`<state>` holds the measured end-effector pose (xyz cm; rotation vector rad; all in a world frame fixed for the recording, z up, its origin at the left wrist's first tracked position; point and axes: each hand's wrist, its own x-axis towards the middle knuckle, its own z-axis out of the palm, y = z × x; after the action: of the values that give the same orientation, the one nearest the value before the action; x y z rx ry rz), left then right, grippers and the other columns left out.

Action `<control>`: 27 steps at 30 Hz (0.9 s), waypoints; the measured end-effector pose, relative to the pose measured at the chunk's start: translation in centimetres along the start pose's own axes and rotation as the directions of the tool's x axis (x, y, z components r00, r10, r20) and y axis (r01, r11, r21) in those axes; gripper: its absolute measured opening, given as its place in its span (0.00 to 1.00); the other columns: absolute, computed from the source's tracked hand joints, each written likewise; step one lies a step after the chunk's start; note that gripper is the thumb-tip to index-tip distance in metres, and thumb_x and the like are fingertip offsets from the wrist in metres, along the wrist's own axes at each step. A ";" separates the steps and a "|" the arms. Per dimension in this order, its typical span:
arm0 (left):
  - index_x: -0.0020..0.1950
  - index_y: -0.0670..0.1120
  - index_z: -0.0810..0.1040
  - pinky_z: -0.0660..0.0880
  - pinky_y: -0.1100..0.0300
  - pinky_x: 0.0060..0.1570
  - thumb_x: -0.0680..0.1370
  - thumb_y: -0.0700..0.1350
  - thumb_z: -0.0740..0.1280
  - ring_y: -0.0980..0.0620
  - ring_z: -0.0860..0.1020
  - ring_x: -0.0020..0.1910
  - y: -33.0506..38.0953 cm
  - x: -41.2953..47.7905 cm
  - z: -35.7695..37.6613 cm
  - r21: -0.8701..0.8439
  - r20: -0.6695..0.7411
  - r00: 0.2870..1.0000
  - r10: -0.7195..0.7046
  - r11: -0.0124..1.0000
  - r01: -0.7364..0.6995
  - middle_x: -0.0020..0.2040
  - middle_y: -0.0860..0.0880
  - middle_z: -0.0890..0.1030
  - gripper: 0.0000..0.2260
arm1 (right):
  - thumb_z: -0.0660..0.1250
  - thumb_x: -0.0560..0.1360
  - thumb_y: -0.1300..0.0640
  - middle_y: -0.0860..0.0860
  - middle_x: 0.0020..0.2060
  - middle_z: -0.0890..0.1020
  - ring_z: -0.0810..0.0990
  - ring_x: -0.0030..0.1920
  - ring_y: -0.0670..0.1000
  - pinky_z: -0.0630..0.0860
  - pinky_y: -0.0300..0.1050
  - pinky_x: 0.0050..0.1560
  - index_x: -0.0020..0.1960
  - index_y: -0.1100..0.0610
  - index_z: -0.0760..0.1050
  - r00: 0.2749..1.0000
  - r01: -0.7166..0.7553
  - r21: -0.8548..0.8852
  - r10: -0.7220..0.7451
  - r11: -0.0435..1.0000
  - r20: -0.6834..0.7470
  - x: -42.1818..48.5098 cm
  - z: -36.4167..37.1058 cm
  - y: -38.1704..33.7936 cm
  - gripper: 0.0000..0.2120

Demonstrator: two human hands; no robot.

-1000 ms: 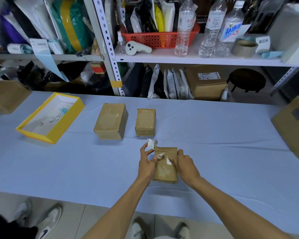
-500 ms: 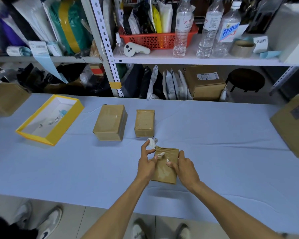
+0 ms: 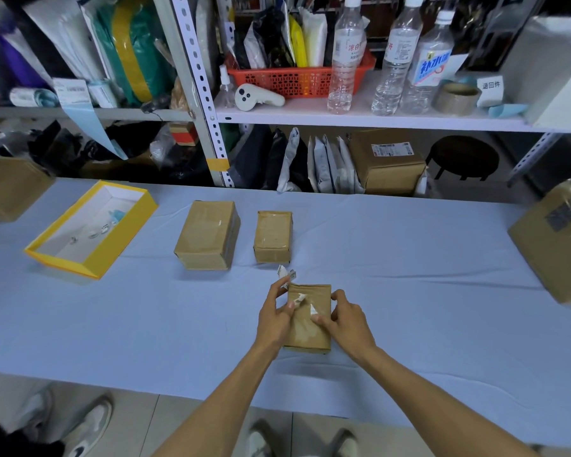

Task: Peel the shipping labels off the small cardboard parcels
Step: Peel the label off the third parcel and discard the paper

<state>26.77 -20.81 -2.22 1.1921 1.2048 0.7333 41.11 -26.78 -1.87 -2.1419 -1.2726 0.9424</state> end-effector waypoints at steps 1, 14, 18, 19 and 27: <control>0.58 0.69 0.72 0.78 0.55 0.56 0.80 0.38 0.61 0.54 0.76 0.61 0.0 -0.1 0.1 0.000 0.003 1.000 0.004 1.000 -0.004 0.64 0.55 0.75 0.23 | 0.69 0.72 0.42 0.48 0.40 0.79 0.79 0.42 0.51 0.74 0.44 0.40 0.58 0.52 0.66 0.999 -0.020 0.036 0.022 0.999 -0.039 0.0 0.2 0.0 0.22; 0.58 0.72 0.71 0.78 0.44 0.57 0.78 0.37 0.64 0.48 0.76 0.63 0.3 -0.6 1.4 -0.117 -0.019 1.000 0.002 0.993 -0.004 0.65 0.54 0.74 0.26 | 0.68 0.74 0.62 0.52 0.48 0.79 0.78 0.44 0.50 0.76 0.43 0.42 0.56 0.53 0.70 0.934 -0.126 0.578 0.293 0.806 -0.205 0.4 1.2 -1.7 0.13; 0.59 0.71 0.71 0.78 0.44 0.57 0.78 0.39 0.66 0.49 0.75 0.64 0.3 -0.8 1.6 -0.139 -0.020 1.000 0.001 0.990 -0.004 0.64 0.54 0.74 0.24 | 0.69 0.74 0.64 0.53 0.48 0.80 0.78 0.44 0.49 0.73 0.35 0.37 0.56 0.53 0.71 0.940 -0.120 0.595 0.284 0.795 -0.188 0.5 0.7 -1.3 0.14; 0.59 0.71 0.71 0.79 0.44 0.56 0.78 0.40 0.66 0.50 0.75 0.64 0.4 -0.8 1.5 -0.145 -0.015 1.000 0.004 0.989 -0.006 0.64 0.54 0.74 0.24 | 0.69 0.74 0.64 0.53 0.49 0.80 0.79 0.45 0.49 0.72 0.35 0.37 0.56 0.54 0.71 0.945 -0.118 0.594 0.274 0.796 -0.179 0.5 0.6 -1.2 0.14; 0.60 0.72 0.70 0.79 0.47 0.57 0.78 0.39 0.65 0.52 0.73 0.65 0.9 -1.0 1.2 -0.117 0.002 1.000 0.015 0.993 -0.015 0.66 0.55 0.73 0.25 | 0.70 0.74 0.58 0.53 0.52 0.81 0.79 0.46 0.48 0.74 0.37 0.39 0.57 0.53 0.72 0.946 -0.123 0.591 0.273 0.798 -0.173 0.4 0.7 -1.1 0.14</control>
<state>27.84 -21.81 -1.13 1.1060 1.1360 0.8024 40.15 -25.88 -1.69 -1.8432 -0.5395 0.9498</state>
